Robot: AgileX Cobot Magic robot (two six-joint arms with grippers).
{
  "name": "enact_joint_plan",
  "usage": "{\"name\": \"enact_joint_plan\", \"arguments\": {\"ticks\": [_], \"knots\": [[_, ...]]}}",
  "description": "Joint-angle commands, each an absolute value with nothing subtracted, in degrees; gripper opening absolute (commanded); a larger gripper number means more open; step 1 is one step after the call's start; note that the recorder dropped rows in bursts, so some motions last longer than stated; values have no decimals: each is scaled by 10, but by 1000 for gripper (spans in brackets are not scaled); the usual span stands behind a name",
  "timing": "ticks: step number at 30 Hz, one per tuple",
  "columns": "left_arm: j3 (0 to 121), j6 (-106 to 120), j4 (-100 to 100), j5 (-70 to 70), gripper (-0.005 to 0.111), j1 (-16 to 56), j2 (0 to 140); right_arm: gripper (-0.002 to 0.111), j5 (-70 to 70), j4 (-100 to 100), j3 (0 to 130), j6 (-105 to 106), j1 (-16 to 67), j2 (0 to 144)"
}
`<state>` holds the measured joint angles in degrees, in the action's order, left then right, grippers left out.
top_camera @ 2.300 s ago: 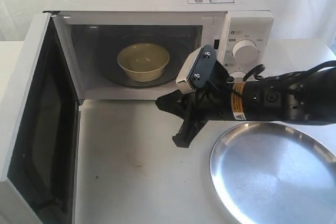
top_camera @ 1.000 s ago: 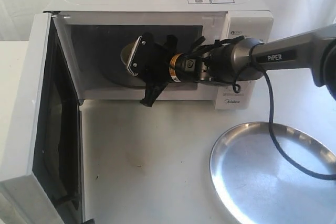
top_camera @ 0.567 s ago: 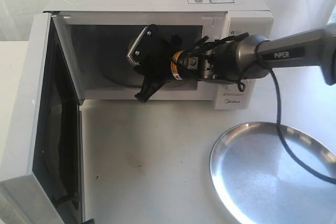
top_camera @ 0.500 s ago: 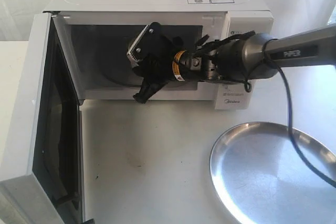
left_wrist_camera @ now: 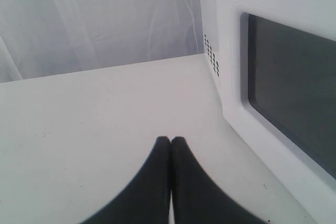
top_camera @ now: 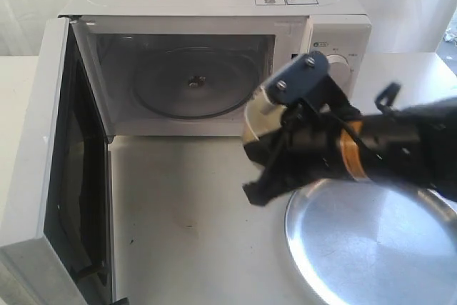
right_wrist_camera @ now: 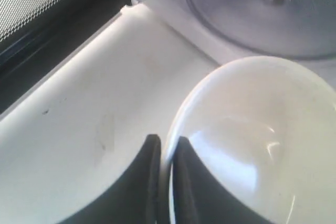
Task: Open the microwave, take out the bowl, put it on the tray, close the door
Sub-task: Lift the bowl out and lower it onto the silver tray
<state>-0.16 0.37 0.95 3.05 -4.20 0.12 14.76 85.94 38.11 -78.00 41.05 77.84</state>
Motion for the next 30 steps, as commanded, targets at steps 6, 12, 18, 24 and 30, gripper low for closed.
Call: {"name": "enact_joint_plan", "arguments": {"ticks": [6, 12, 18, 24, 30], "knots": [[0, 0, 4, 30, 0, -40, 0, 0, -66, 863, 175, -866, 411, 627], [0, 0, 4, 30, 0, -40, 0, 0, -165, 858, 160, -868, 411, 632], [0, 0, 4, 30, 0, -40, 0, 0, -104, 865, 161, -868, 411, 654], [0, 0, 4, 30, 0, -40, 0, 1, -131, 879, 165, -880, 411, 684], [0, 0, 4, 30, 0, -40, 0, 33, -135, 884, 167, -889, 411, 709]]}}
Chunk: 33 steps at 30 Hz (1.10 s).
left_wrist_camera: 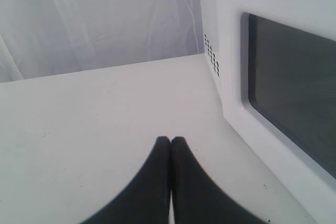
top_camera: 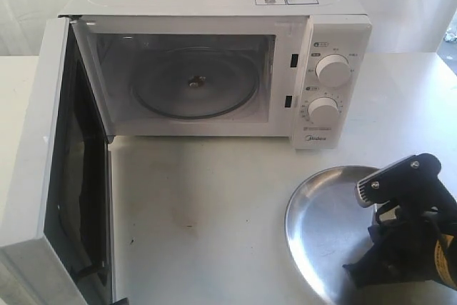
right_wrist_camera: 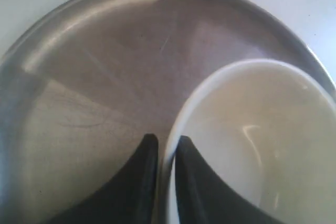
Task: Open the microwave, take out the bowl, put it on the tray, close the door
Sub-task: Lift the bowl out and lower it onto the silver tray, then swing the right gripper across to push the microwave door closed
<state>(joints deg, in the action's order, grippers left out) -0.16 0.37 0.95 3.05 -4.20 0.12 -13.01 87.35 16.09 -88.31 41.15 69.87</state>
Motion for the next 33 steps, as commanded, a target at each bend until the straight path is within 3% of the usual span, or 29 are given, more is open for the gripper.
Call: {"name": "enact_joint_plan", "arguments": {"ticks": [1, 4, 7, 12, 15, 23, 28, 33], "knots": [[0, 0, 4, 30, 0, -40, 0, 42, -134, 885, 167, -889, 411, 709], [0, 0, 4, 30, 0, -40, 0, 57, -133, 885, 182, -889, 411, 708], [0, 0, 4, 30, 0, -40, 0, 52, -86, 897, 198, -888, 411, 703], [0, 0, 4, 30, 0, -40, 0, 31, 61, 909, 207, -888, 411, 651], [0, 0, 4, 30, 0, -40, 0, -1, 196, 899, 223, -840, 411, 611], [0, 0, 4, 30, 0, -40, 0, 0, 438, 697, 328, -585, 411, 610], [0, 0, 4, 30, 0, -40, 0, 0, 448, 666, 425, -549, 443, 663], [0, 0, 4, 30, 0, -40, 0, 0, 374, 648, 536, -496, 533, 757]]}}
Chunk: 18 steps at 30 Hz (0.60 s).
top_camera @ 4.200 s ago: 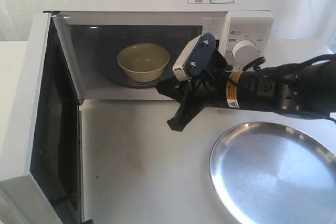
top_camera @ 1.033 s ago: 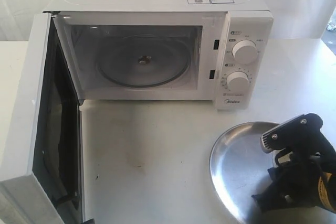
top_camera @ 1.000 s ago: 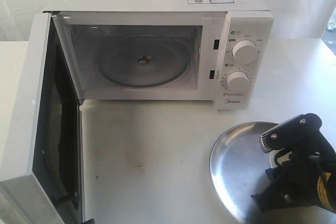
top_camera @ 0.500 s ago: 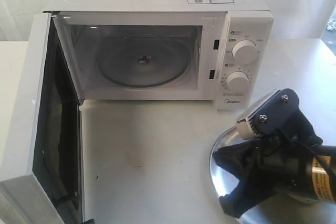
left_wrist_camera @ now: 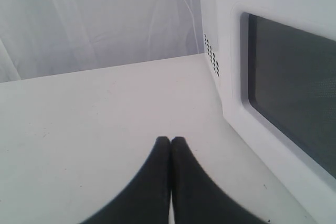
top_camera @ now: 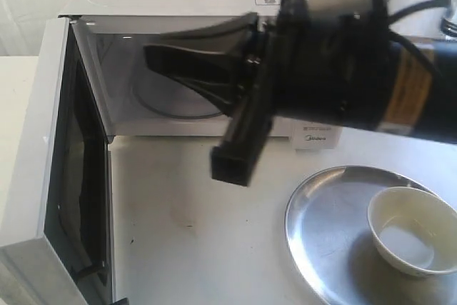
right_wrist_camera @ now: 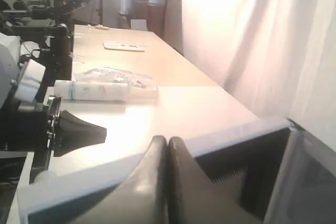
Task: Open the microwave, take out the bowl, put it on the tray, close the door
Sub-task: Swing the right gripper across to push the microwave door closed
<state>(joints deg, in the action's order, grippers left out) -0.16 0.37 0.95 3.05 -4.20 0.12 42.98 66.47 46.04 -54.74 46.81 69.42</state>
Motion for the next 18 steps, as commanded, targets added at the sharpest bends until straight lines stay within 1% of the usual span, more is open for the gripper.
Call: {"name": "enact_joint_plan", "arguments": {"ticks": [1, 5, 8, 14, 18], "knots": [[0, 0, 4, 30, 0, -40, 0, 0, 356, 646, 552, -461, 556, 773], [0, 0, 4, 30, 0, -40, 0, 0, 229, 586, 628, -365, 642, 851], [0, 0, 4, 30, 0, -40, 0, 0, 164, 584, 680, -345, 685, 906], [0, 0, 4, 30, 0, -40, 0, 0, 126, 569, 773, -336, 728, 991], [0, 0, 4, 30, 0, -40, 0, 0, 38, 566, 838, -313, 743, 1041]]}}
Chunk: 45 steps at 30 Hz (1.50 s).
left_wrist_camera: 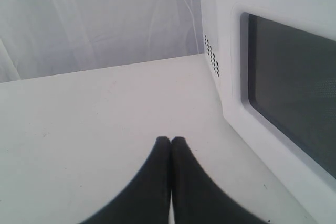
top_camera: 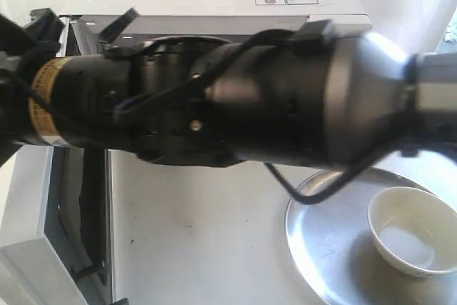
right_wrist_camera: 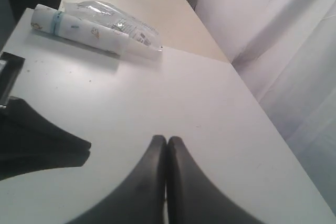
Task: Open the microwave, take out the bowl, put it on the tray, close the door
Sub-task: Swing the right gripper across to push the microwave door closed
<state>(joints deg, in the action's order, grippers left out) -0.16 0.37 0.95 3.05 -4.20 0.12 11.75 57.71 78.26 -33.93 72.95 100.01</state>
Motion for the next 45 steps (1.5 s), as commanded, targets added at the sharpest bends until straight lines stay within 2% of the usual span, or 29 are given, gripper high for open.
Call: {"name": "enact_joint_plan", "arguments": {"ticks": [1, 7, 10, 13, 17, 21, 25, 28, 32, 37, 39, 45], "knots": [[0, 0, 4, 30, 0, -40, 0, 0, 15, 566, 849, -310, 744, 1050], [0, 0, 4, 30, 0, -40, 0, 0, -128, 587, 873, -305, 744, 1075], [0, 0, 4, 30, 0, -40, 0, 0, -273, 632, 873, -306, 744, 1075], [0, 0, 4, 30, 0, -40, 0, 0, -479, 696, 873, -308, 736, 1075], [0, 0, 4, 30, 0, -40, 0, 0, -692, 787, 872, -340, 685, 1075], [0, 0, 4, 30, 0, -40, 0, 0, -700, 807, 872, -394, 643, 1062], [0, 0, 4, 30, 0, -40, 0, 0, -700, 775, 872, -394, 644, 1039], [0, 0, 4, 30, 0, -40, 0, 0, -606, 716, 872, -398, 659, 1015], [0, 0, 4, 30, 0, -40, 0, 0, -321, 622, 821, -398, 686, 929], [0, 0, 4, 30, 0, -40, 0, 0, 57, 613, 594, -393, 706, 731], [0, 0, 4, 30, 0, -40, 0, 0, 156, 610, 505, -397, 706, 657], [0, 0, 4, 30, 0, -40, 0, 0, 169, 600, 377, -461, 706, 578]]}}
